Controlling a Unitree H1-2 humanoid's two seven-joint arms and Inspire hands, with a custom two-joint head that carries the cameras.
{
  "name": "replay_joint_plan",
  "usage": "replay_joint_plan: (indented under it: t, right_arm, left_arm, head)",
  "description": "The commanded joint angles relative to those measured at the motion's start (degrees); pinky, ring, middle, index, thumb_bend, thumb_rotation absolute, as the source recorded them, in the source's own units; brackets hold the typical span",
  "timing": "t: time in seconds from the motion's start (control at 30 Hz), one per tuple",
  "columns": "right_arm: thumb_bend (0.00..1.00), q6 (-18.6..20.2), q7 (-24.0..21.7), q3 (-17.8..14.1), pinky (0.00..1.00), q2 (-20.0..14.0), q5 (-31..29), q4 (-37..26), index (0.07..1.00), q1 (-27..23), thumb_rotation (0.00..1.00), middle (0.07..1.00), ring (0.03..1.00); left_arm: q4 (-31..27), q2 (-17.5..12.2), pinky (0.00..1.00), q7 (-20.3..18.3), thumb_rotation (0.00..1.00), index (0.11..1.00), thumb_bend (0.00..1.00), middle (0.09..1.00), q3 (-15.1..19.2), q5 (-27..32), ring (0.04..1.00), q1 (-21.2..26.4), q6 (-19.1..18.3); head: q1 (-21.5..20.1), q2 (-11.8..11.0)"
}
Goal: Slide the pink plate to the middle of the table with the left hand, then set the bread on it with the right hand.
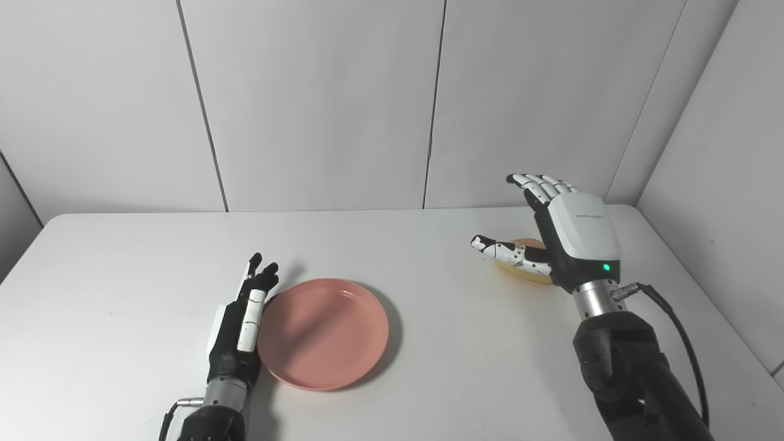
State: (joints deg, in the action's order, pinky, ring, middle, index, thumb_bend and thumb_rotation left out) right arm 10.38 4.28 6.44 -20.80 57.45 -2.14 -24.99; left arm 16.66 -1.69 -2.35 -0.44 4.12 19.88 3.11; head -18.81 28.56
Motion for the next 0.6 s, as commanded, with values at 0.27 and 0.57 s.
replay_joint_plan:
  t: [0.27, 0.57]
  right_arm:
    - [0.89, 3.9, -2.5, 0.5, 0.76, -4.7, 3.6, 10.4, 0.774, -8.2, 0.95, 0.78, 0.772]
    - [0.89, 5.2, -2.2, 1.5, 0.67, -4.6, 1.2, 19.6, 0.785, -11.3, 0.89, 0.774, 0.732]
  left_arm:
    - [2.8, 0.5, 0.86, -0.7, 0.93, 1.0, 0.74, 0.937, -0.5, -0.4, 0.96, -1.4, 0.0]
    - [2.1, 0.7, 0.87, -0.7, 0.94, 1.0, 0.75, 0.936, -0.5, -0.3, 0.963, -1.6, -0.7]
  head:
    - [0.6, -0.1]
    - [1.0, 0.2]
